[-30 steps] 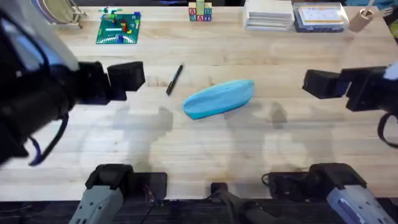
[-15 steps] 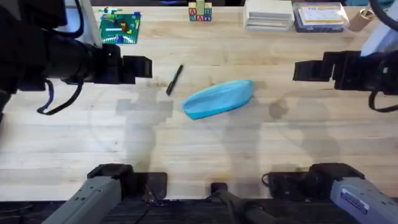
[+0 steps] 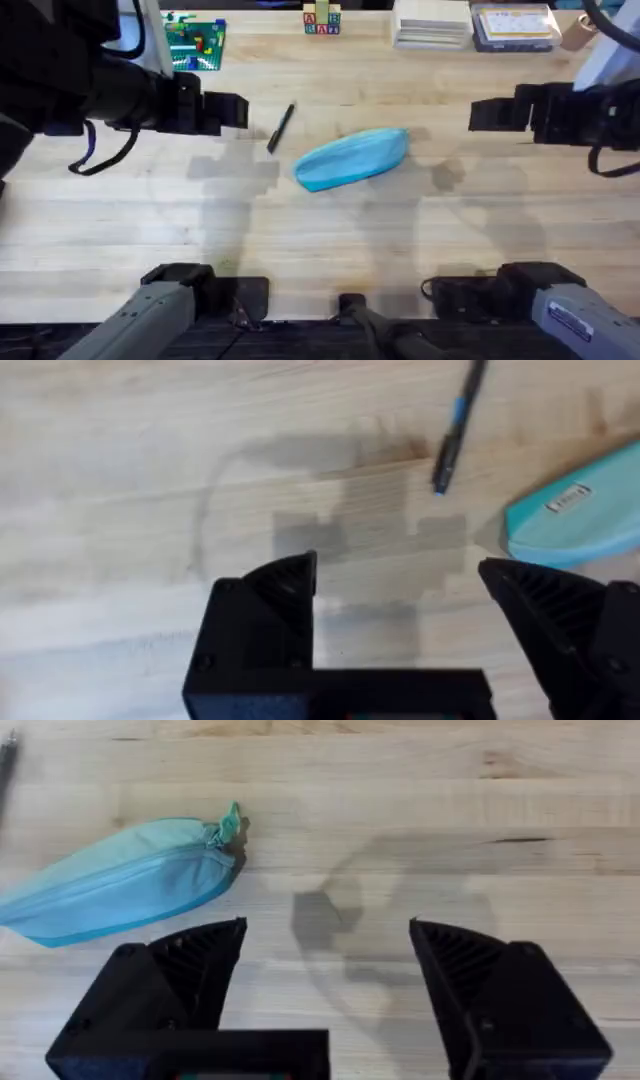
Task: Unzip the bag, pick up the pens from the table one at a time and place them inside, then zip the bag closed.
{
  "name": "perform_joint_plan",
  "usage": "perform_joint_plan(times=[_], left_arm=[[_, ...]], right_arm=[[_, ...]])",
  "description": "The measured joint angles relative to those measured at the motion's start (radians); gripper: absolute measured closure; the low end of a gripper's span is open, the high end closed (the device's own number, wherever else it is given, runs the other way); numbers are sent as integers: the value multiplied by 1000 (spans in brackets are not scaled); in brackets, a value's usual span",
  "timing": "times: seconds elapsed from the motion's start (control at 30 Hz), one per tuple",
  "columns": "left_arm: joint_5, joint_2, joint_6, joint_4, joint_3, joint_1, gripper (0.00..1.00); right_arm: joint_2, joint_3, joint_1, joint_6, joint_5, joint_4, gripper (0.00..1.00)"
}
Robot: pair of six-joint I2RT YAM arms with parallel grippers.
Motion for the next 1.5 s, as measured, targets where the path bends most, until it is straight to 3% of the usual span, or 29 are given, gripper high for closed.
perform_joint_plan(times=[0.33,0.47,0.5,0.63,0.67,0.7,0.73,0.9,1.13,1.37,1.47,1.5], left_arm=[[299,0,366,0,0,20,8],[452,0,504,-11,0,73,8],[566,0,615,-36,0,118,7],[694,0,740,-46,-2,169,8],[838,0,918,-33,-39,205,7],[923,0,1033,-23,-76,206,7],[945,0,1071,-23,-86,206,7],[984,0,1192,-21,-125,206,7],[1005,24,1246,-18,-172,206,8],[1077,249,1265,46,-214,206,7],[1097,323,1305,49,-214,206,8],[1124,381,1355,49,-214,206,7]], right_arm=[[0,0,0,0,0,0,4],[0,0,0,0,0,0,5],[0,0,0,0,0,0,4],[0,0,0,0,0,0,5],[0,0,0,0,0,0,5],[0,0,0,0,0,0,3],[0,0,0,0,0,0,4],[0,0,0,0,0,0,4],[0,0,0,0,0,0,5],[0,0,0,0,0,-1,4],[0,0,0,0,0,-1,5],[0,0,0,0,0,-1,5]])
